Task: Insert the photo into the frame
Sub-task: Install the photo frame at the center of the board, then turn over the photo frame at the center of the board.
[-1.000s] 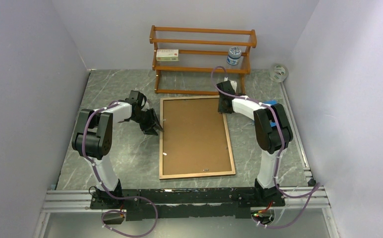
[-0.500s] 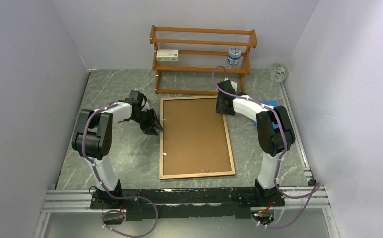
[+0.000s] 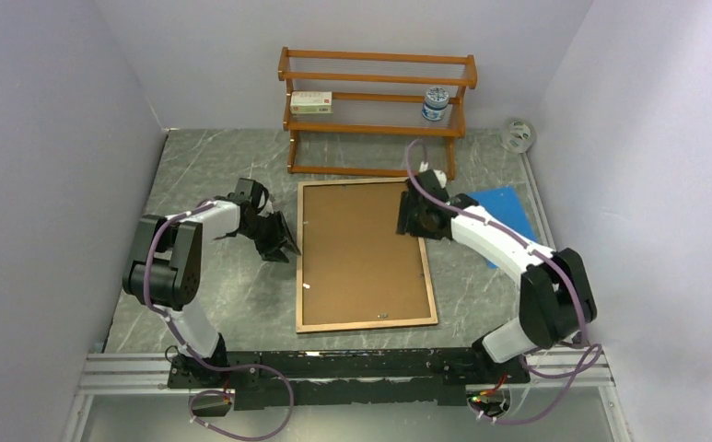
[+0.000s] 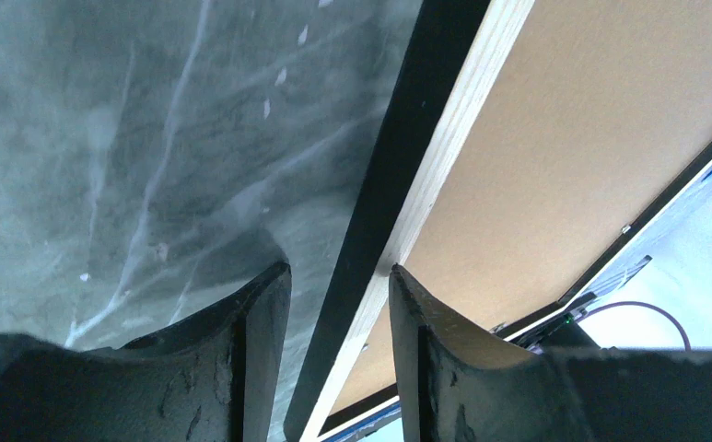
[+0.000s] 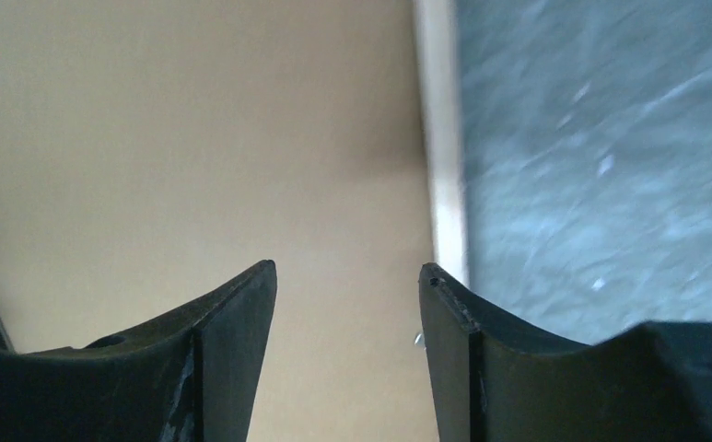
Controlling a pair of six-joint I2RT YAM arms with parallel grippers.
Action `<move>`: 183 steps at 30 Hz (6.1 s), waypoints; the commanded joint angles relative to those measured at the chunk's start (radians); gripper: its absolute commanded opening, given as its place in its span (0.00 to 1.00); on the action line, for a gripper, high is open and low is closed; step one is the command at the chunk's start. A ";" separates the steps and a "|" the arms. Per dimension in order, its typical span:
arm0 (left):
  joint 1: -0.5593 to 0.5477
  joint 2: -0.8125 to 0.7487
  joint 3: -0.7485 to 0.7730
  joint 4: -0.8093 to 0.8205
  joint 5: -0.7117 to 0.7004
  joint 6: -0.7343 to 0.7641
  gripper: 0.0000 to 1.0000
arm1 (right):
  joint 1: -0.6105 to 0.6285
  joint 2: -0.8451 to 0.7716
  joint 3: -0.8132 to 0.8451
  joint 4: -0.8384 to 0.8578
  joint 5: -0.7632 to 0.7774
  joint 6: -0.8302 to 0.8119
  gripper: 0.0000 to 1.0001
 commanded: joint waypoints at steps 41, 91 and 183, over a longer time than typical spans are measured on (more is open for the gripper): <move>-0.005 0.004 -0.157 0.150 0.118 -0.094 0.32 | 0.361 -0.072 -0.371 0.051 -0.546 -0.049 0.21; 0.005 -0.694 -0.260 -0.273 -0.542 -0.298 0.54 | 0.579 0.662 0.799 -0.225 0.143 0.032 0.68; -0.003 -0.542 0.659 -0.659 -0.077 0.532 0.02 | 0.223 -0.116 0.412 -0.064 -0.024 0.367 0.85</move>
